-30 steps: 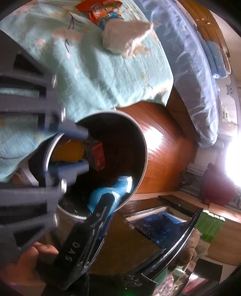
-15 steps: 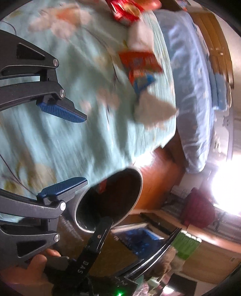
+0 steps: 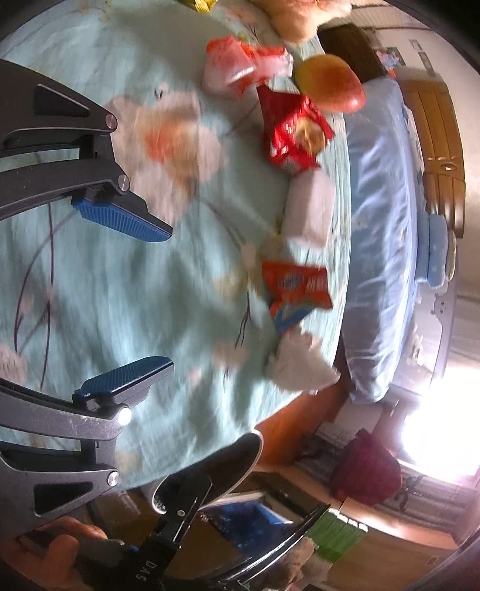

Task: Collect trash
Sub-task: 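Grasp the red-blue snack box with the left tool while the right grasps the white tissue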

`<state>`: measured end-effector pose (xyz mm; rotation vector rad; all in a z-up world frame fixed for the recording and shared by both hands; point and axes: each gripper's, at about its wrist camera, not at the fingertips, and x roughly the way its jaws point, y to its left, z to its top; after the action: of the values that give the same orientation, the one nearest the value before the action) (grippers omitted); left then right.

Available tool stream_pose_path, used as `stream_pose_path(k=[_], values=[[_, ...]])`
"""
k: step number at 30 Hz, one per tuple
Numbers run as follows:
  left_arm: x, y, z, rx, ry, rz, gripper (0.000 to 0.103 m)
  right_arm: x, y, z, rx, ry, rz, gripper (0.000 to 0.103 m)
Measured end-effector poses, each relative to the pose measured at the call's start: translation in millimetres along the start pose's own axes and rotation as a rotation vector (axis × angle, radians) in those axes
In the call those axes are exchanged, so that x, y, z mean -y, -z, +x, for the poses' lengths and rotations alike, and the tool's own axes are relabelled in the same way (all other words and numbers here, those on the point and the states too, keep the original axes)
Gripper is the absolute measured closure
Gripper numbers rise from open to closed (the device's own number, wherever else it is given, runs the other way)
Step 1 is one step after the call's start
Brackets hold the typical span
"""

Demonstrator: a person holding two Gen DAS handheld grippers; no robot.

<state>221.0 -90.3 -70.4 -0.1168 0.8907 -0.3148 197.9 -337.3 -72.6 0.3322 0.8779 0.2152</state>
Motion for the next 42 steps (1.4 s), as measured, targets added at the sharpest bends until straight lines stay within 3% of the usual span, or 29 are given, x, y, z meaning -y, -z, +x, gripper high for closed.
stream_pose_path(k=[12,25,34,37,39,42], values=[[-19,-24,22,-0.025,0.009,-0.044,0.039,-32,-17,34,-0.026,-0.04,-0.057,0.017],[-29,-75,76,-0.033,0.031,-0.056,0.039,-32,-57,75,-0.041,-0.083,-0.029,0.018],[-24,-90,104,-0.032,0.04,-0.04,0.04,-33,-74,101,-0.059,-0.101,-0.018,0.024],[-21,-93,108,-0.026,0.047,-0.023,0.046,-33,-76,109,-0.078,-0.106,-0.014,0.043],[-19,-93,112,-0.033,0.063,-0.012,0.066,-32,-76,112,-0.089,-0.113,-0.014,0.056],[-18,-94,115,-0.035,0.08,-0.001,0.077,-35,-74,110,-0.084,-0.11,-0.034,0.066]])
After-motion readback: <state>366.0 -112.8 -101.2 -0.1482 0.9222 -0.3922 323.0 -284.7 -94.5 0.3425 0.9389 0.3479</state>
